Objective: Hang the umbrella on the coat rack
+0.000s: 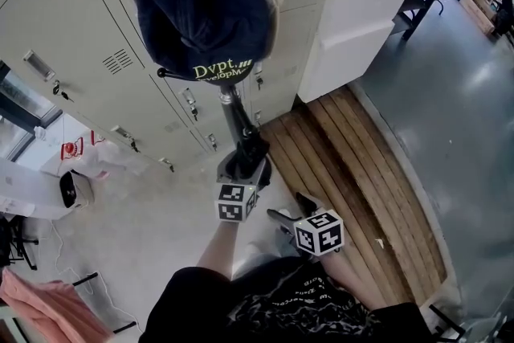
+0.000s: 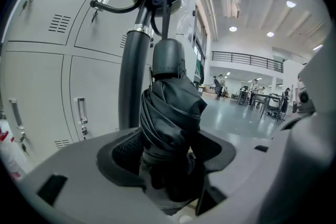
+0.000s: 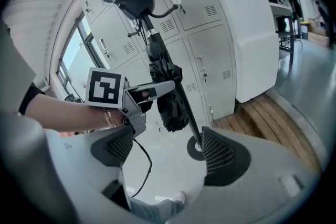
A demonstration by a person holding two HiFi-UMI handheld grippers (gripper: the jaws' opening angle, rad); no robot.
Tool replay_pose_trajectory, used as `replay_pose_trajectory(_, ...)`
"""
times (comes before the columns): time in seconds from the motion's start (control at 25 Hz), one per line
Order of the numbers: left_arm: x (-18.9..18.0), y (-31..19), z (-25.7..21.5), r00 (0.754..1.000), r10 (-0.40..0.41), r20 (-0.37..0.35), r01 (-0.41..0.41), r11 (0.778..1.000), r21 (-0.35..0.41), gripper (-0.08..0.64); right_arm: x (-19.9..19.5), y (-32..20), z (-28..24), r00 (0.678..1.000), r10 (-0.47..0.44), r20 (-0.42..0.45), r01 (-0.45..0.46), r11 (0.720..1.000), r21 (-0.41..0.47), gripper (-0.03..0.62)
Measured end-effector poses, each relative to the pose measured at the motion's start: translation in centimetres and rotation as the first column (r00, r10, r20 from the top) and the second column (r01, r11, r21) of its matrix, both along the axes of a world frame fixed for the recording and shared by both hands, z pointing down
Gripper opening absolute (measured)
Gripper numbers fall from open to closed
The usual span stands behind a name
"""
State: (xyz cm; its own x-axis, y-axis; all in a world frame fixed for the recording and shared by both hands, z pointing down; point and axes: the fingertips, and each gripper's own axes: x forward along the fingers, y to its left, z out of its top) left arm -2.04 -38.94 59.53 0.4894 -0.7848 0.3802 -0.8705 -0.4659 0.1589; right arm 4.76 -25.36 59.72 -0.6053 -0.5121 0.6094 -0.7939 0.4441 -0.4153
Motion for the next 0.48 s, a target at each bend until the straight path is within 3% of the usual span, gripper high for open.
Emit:
replay_pose_trajectory(0.12,-0.9,-0.7,0.9,0.998,-0.062,0.028,0.064,0.997,-0.049,0.265,-0.2,-1.4,-0.7,1.000,0.028,-0.012,-0.027,0.999,0.043,0.397)
replay_pose_trajectory(0.36,-1.5,-1.1,1.0,0.995,-0.094,-0.023,0.092,0.992,-0.089,0.282,-0.3,-2.4,-0.8,0.999,0.032,-0.027,-0.030,0.998,0.058,0.397)
replay_pose_trajectory(0.48,-1.8,-0.9,1.4,0.991,-0.133,0.001,0.132,0.984,-0.119,0.311,-0.2,-2.8,-0.6,0.998,0.022,-0.053,-0.019,0.998,0.066,0.397)
